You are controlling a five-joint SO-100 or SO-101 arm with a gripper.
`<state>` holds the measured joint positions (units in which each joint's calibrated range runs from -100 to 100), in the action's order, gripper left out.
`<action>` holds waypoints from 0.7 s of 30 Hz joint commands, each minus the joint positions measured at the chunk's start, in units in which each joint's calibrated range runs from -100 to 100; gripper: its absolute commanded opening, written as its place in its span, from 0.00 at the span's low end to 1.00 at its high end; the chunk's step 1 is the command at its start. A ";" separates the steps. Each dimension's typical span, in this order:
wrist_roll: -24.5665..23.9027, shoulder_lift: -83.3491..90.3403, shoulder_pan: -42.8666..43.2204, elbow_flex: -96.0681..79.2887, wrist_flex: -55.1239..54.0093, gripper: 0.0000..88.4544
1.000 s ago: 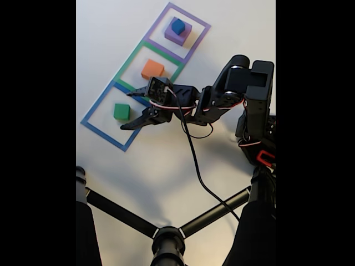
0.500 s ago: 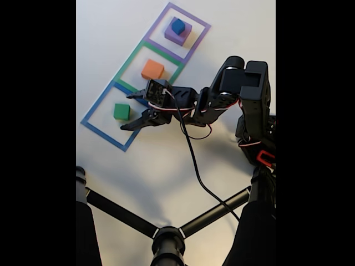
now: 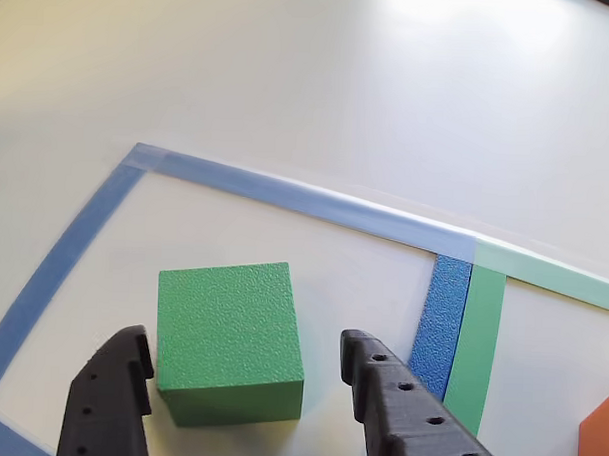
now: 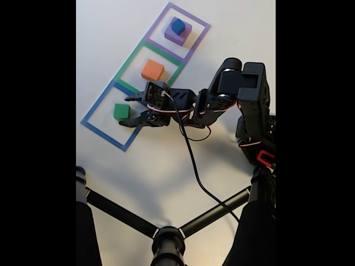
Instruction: Tower of hanoi
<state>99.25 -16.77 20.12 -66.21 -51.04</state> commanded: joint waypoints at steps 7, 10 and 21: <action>0.75 0.59 1.80 0.28 -2.42 0.12; 0.75 0.75 1.95 0.10 -2.42 0.09; 0.75 3.55 2.64 -0.08 -0.40 0.06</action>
<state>99.25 -16.77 21.72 -66.29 -51.99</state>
